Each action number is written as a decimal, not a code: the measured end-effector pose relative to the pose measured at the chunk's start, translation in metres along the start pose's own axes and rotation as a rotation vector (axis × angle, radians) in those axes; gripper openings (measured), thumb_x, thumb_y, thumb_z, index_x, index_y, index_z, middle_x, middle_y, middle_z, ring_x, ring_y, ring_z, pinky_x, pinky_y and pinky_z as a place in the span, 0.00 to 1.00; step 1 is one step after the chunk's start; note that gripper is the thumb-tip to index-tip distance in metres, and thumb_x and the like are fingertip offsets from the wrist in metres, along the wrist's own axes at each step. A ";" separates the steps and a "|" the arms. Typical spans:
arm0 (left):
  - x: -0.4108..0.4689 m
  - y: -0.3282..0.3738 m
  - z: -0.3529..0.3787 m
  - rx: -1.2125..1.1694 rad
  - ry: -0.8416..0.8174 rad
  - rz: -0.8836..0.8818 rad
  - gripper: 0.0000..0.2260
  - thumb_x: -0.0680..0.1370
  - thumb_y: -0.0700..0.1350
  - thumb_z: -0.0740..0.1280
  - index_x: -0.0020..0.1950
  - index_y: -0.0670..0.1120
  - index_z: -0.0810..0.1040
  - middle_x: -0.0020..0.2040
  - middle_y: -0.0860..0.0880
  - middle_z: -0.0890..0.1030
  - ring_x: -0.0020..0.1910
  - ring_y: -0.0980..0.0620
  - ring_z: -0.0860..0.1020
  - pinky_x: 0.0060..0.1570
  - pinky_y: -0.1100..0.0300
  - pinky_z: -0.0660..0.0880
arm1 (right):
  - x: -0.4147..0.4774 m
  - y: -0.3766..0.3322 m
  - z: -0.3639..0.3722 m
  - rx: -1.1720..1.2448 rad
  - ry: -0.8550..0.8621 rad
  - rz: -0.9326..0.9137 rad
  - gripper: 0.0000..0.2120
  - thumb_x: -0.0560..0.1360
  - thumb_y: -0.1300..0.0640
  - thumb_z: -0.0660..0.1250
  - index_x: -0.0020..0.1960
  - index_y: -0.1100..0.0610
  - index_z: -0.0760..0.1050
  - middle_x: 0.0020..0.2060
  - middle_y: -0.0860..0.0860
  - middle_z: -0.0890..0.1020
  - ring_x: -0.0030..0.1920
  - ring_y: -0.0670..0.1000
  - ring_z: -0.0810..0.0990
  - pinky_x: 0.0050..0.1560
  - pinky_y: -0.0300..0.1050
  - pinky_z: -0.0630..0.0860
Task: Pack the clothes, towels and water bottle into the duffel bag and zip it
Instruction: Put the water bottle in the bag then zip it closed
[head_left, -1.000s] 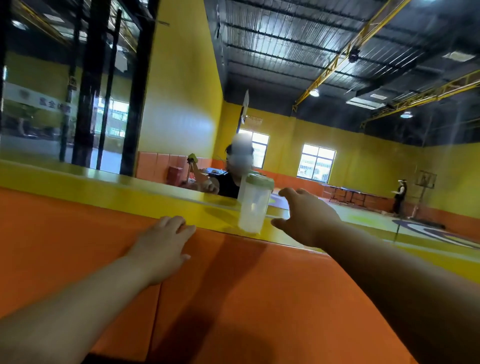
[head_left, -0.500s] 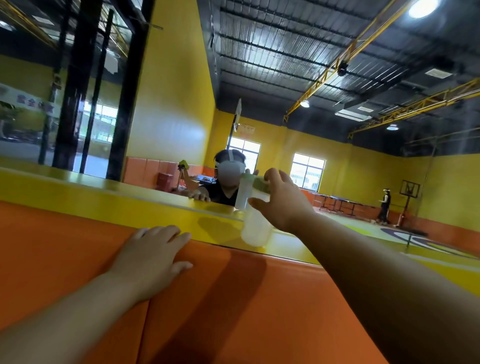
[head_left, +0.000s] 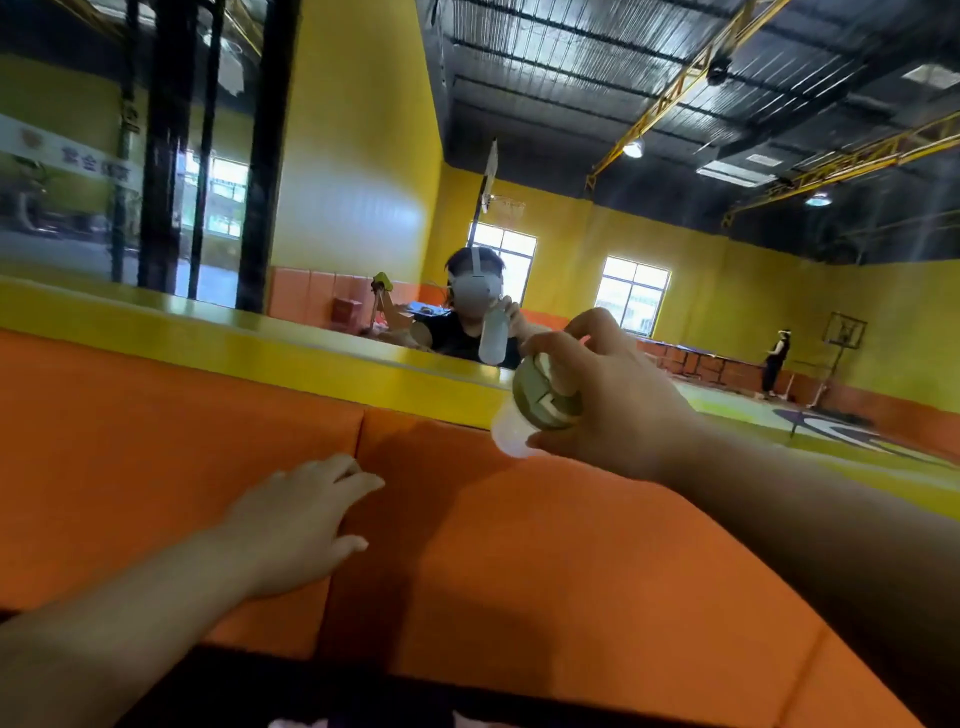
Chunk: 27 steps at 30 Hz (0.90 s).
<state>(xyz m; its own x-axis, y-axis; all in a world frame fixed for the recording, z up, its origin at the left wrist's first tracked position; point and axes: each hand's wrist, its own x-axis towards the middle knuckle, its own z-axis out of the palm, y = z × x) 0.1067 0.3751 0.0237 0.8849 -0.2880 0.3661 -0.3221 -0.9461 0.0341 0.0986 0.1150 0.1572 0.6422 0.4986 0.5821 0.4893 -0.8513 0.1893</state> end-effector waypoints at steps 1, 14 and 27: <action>-0.014 0.001 0.002 -0.037 -0.016 -0.003 0.25 0.76 0.60 0.62 0.72 0.59 0.62 0.68 0.57 0.67 0.66 0.54 0.69 0.63 0.56 0.69 | -0.011 -0.006 0.000 0.013 -0.002 -0.023 0.40 0.60 0.48 0.79 0.68 0.51 0.68 0.58 0.55 0.67 0.58 0.56 0.69 0.50 0.45 0.69; -0.163 0.040 0.036 -0.418 -0.232 -0.032 0.09 0.76 0.58 0.64 0.53 0.64 0.67 0.51 0.64 0.69 0.47 0.66 0.71 0.45 0.72 0.68 | -0.143 -0.081 0.041 0.375 -0.049 -0.062 0.38 0.59 0.44 0.78 0.65 0.52 0.67 0.55 0.54 0.69 0.52 0.54 0.73 0.49 0.47 0.76; -0.200 0.031 0.051 -0.401 -0.136 0.148 0.19 0.70 0.38 0.71 0.46 0.58 0.66 0.58 0.58 0.69 0.52 0.61 0.69 0.53 0.69 0.65 | -0.224 -0.103 0.067 0.557 -0.021 0.125 0.37 0.59 0.49 0.81 0.61 0.46 0.62 0.56 0.43 0.60 0.55 0.43 0.66 0.54 0.39 0.71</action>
<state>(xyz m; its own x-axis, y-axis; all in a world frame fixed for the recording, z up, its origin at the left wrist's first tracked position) -0.0632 0.3960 -0.0959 0.8471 -0.4582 0.2693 -0.5298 -0.7686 0.3586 -0.0555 0.1019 -0.0457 0.7240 0.4071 0.5568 0.6423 -0.6923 -0.3290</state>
